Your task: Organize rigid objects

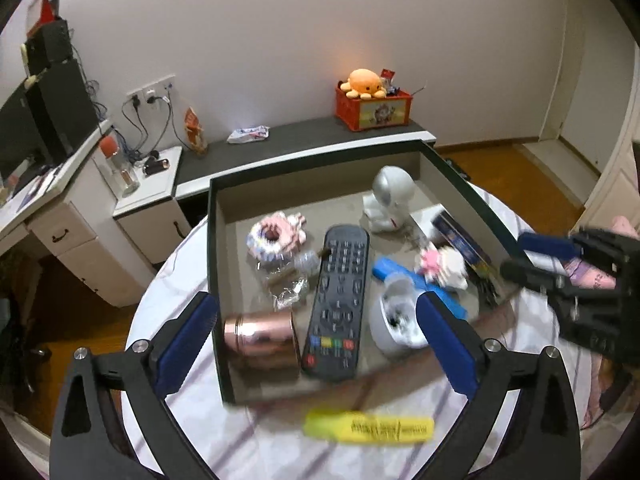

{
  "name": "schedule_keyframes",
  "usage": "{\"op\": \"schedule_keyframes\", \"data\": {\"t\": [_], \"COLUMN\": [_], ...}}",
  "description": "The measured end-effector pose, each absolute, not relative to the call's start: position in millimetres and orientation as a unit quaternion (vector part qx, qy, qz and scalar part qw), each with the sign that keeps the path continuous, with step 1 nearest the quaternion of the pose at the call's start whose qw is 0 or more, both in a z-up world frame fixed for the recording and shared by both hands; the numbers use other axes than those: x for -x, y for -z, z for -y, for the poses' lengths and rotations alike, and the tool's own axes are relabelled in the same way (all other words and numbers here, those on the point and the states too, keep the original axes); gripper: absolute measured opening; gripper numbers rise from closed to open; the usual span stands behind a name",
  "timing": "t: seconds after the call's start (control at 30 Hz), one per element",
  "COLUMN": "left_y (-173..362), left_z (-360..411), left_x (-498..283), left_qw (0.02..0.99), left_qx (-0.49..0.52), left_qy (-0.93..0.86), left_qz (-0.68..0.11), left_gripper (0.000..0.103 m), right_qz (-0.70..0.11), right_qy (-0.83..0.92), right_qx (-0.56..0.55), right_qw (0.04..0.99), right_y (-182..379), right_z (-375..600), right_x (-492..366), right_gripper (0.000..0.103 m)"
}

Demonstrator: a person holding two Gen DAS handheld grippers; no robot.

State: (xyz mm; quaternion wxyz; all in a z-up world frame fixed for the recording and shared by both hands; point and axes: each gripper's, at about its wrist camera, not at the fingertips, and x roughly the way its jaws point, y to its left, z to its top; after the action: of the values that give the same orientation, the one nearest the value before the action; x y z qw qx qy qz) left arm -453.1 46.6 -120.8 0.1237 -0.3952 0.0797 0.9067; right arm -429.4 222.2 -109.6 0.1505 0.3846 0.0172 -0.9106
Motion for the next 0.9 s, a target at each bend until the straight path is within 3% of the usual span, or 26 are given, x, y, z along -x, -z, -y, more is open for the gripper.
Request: {"op": "schedule_keyframes", "data": {"t": [0.3, 0.8, 0.83, 0.87, 0.9], "left_y": [149, 221, 222, 222, 221], "left_z": [-45, -70, -69, -67, -65], "left_x": [387, 404, 404, 403, 402], "left_qw": [0.077, 0.031, 0.031, 0.032, 0.032], "left_qx": [0.406, 0.485, 0.483, 0.473, 0.467], "left_qy": [-0.909, -0.874, -0.875, -0.88, -0.883], "left_qz": [-0.06, -0.017, -0.023, -0.026, -0.025], "left_gripper": [0.102, 0.102, 0.098, 0.085, 0.08], "right_qz": [-0.006, 0.013, 0.016, 0.016, 0.015], "right_qy": [0.915, 0.909, 0.909, 0.91, 0.91], "right_qx": [-0.394, -0.402, -0.401, -0.401, -0.4], "right_qw": [0.091, 0.106, 0.107, 0.107, 0.109], "right_y": [120, 134, 134, 134, 134], "right_z": [-253, -267, -268, -269, -268], "right_x": [420, 416, 417, 418, 419], "right_gripper": [0.043, 0.043, 0.043, 0.043, 0.043]}}
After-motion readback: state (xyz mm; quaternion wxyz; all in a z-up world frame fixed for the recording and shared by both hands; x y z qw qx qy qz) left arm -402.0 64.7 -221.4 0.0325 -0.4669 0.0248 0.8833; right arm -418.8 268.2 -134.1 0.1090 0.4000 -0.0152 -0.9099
